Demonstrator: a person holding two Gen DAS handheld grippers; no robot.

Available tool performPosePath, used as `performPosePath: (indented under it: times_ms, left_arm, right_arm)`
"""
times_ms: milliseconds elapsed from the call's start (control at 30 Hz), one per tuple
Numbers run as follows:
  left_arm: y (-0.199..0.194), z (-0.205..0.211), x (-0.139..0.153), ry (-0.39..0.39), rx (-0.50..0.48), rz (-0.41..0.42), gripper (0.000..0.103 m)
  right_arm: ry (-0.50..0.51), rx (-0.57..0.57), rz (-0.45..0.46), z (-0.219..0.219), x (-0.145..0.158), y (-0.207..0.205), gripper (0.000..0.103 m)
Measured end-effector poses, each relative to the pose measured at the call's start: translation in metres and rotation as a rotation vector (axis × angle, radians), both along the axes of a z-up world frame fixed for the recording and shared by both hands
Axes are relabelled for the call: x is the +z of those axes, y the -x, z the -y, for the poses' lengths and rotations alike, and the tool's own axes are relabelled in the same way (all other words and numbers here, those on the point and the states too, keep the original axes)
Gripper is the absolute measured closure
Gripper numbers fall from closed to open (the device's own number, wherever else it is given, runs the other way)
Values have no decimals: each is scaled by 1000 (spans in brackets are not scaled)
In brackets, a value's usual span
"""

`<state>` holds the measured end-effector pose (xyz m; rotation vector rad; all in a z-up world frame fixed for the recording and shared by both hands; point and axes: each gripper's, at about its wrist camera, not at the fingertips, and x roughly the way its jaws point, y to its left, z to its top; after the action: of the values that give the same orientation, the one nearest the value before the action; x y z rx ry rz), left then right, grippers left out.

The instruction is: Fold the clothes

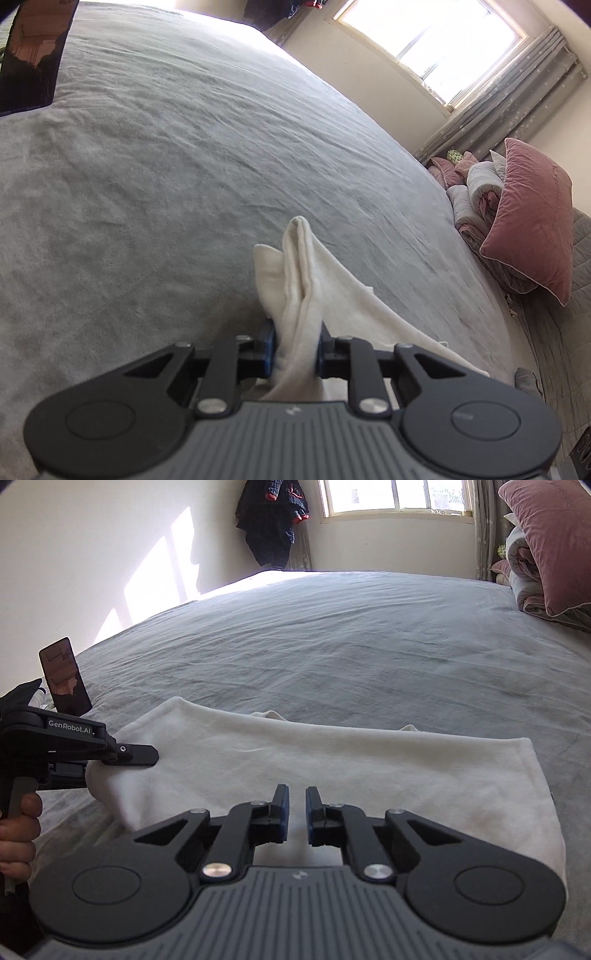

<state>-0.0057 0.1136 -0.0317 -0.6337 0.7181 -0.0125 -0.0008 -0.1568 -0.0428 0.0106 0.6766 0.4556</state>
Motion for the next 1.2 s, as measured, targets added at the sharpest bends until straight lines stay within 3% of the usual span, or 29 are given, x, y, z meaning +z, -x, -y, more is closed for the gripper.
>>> performPosePath:
  times_ms: [133, 300, 433, 500, 533, 733, 833, 1000, 1033, 1100, 1133, 1167, 1200]
  left_arm:
    - [3, 16, 26, -32, -32, 48, 85]
    - [2, 52, 64, -119, -95, 99, 85]
    - [2, 85, 86, -199, -150, 126, 84]
    - [1, 102, 90, -226, -175, 132, 83]
    - [0, 111, 92, -239, -188, 134, 82]
    - [-11, 152, 91, -248, -250, 130, 80]
    - [-21, 164, 84, -189, -260, 111, 79]
    - [-34, 164, 72, 8, -293, 49, 73]
    - [-34, 161, 70, 63, -307, 53, 73]
    - [-34, 150, 62, 259, -337, 54, 73]
    - [-34, 145, 58, 353, -347, 53, 73]
    - [-34, 141, 54, 414, -341, 42, 73]
    - [-32, 139, 54, 415, -329, 44, 73]
  right_arm:
    - [30, 13, -9, -9, -15, 0, 93]
    - [-127, -25, -102, 14, -10, -9, 92]
    - [-238, -58, -153, 38, -3, -11, 82]
    - [-282, -84, -161, 52, 0, -10, 64]
    - [-303, -98, -159, 59, 2, -8, 60]
    - [-391, -153, -158, 90, 10, -4, 55]
    - [-478, -179, -185, 106, 6, -6, 50]
    - [-604, -226, -227, 130, 6, -7, 50]
    - [-622, -240, -233, 134, 7, -6, 48]
    - [-660, -276, -251, 144, 6, -6, 36]
    - [-691, -294, -269, 149, 4, -6, 36]
    - [-721, -313, -287, 155, 1, -7, 36]
    - [-754, -327, -306, 160, -3, -8, 35]
